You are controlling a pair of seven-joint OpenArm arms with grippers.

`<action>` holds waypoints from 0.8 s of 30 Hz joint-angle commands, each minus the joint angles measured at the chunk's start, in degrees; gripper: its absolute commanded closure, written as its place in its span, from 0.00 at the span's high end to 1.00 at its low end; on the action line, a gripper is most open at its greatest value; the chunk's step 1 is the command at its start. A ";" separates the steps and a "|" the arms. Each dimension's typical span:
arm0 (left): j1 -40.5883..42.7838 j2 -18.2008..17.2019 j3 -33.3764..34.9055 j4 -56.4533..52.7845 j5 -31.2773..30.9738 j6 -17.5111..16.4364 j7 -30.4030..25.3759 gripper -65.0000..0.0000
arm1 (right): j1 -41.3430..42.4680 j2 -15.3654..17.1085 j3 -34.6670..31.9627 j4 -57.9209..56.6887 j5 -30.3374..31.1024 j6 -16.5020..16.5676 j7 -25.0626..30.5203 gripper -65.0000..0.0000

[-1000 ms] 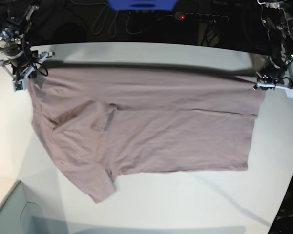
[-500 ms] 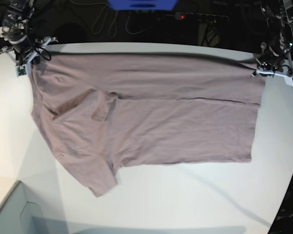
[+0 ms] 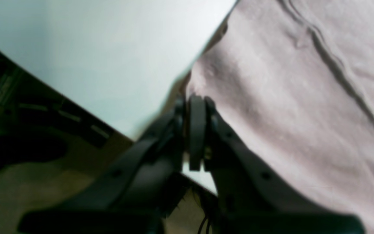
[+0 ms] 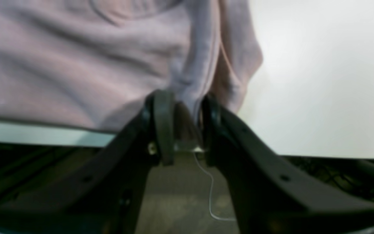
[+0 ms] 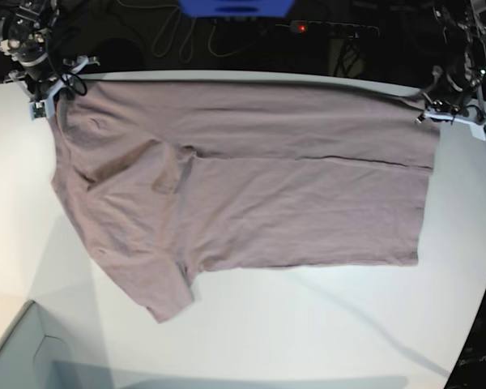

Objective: Layout the t-shirt on the table in an organized manner, then fold the t-shirt properly
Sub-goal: 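Lower the held shirt edge flat onto the table with both grippers, then release the edge and move both grippers to the shirt's hem corners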

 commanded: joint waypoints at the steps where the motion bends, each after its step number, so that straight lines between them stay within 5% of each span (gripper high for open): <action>1: -0.07 -1.35 -0.53 1.06 -0.32 -0.24 -0.05 0.00 | 0.11 0.54 1.43 0.96 0.65 0.62 1.13 0.25; 5: 0.28 -2.05 -0.62 1.77 -0.32 -0.24 0.91 0.09 | 1.43 -0.17 5.65 0.96 3.02 0.62 1.13 0.33; 11: 0.10 -1.87 -0.62 4.23 -0.14 -0.06 1.18 0.41 | 2.57 0.01 7.23 2.37 4.52 0.62 1.13 0.53; 16: -0.60 -2.14 -0.71 4.23 -0.32 -0.06 1.09 0.59 | 5.12 -0.34 7.23 6.59 4.43 0.62 0.86 0.56; 24: -6.93 -1.70 -5.81 4.23 -0.32 -0.06 1.27 0.67 | 14.09 -0.08 7.41 7.20 4.17 0.62 0.78 0.56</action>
